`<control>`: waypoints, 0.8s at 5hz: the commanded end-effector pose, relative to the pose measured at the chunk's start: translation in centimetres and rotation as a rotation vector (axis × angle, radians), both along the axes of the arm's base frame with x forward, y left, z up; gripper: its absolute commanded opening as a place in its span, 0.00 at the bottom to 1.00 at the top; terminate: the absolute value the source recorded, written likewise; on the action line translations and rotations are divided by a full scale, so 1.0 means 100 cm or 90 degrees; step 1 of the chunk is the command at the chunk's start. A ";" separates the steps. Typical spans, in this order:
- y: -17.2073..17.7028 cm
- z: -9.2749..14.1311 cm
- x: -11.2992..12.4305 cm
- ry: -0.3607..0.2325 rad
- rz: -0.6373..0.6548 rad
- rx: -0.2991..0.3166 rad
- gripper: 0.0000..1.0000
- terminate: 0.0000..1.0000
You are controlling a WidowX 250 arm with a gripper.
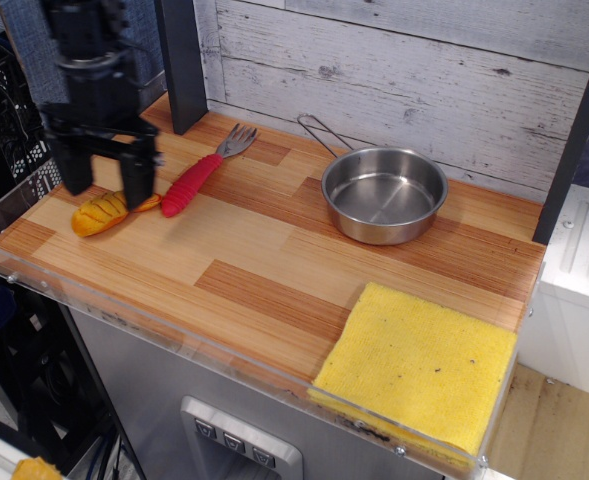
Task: Put the fish on top of the napkin.
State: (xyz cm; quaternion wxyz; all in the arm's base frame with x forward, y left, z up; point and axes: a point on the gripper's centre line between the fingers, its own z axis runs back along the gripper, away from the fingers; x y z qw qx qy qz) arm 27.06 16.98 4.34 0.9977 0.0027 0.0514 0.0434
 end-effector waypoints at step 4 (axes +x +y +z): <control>0.004 -0.006 0.008 0.031 -0.039 0.030 1.00 0.00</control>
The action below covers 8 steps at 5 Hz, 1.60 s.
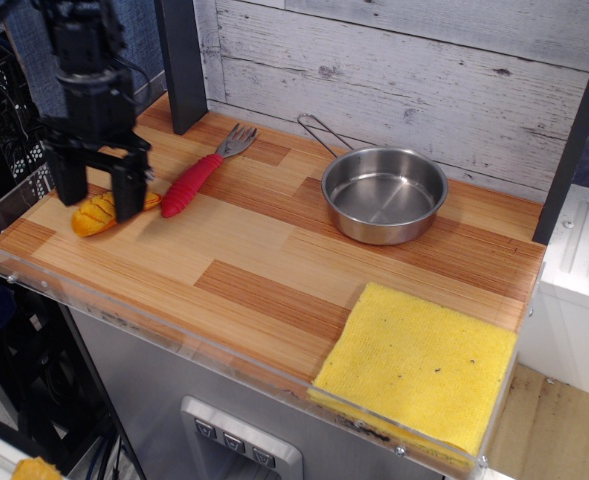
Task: Put the fish on top of the napkin.
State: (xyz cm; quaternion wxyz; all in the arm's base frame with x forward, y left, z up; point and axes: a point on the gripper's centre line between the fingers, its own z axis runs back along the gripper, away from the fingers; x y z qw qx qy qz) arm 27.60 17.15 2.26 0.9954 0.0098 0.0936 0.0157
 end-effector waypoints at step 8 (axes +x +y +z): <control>-0.071 0.083 -0.025 -0.105 0.070 0.008 0.00 0.00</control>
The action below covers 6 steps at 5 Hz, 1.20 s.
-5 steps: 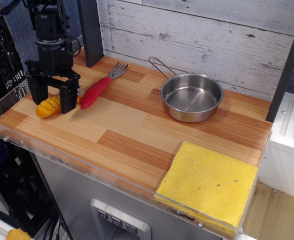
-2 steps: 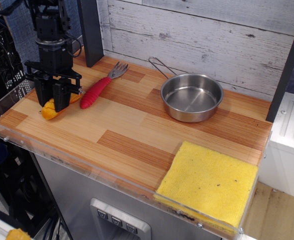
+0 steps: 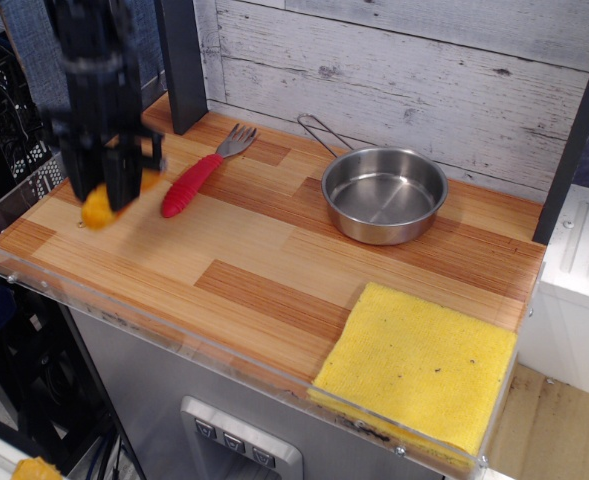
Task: Put the fish on top of the napkin.
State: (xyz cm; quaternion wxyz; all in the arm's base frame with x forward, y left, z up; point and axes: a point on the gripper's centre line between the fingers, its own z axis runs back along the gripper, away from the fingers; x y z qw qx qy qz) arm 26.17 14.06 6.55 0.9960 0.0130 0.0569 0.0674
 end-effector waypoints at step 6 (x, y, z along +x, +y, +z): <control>-0.246 0.001 -0.063 -0.076 -0.321 -0.082 0.00 0.00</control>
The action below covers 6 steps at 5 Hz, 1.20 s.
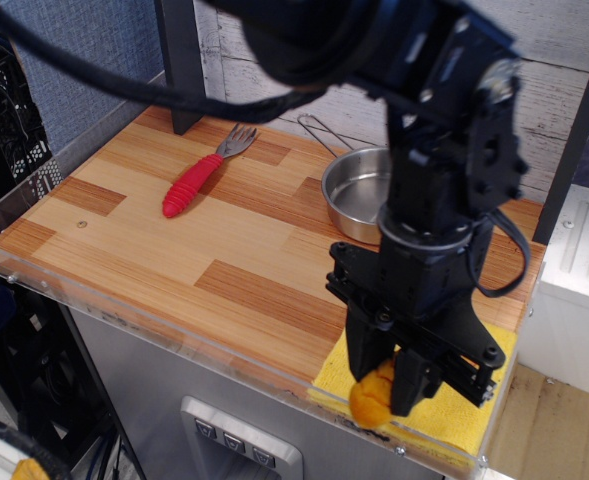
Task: Put the fish on top of the napkin.
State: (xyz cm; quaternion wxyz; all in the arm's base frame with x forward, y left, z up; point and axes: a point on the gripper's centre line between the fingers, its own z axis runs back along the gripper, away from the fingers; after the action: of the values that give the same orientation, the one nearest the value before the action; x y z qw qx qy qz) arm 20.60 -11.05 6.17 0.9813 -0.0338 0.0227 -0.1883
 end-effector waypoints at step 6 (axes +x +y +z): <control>0.016 0.001 0.034 -0.052 0.166 0.020 1.00 0.00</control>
State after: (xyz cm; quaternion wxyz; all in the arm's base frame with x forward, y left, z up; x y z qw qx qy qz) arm 24.32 -9.79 5.13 0.9981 -0.0061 0.0076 -0.0601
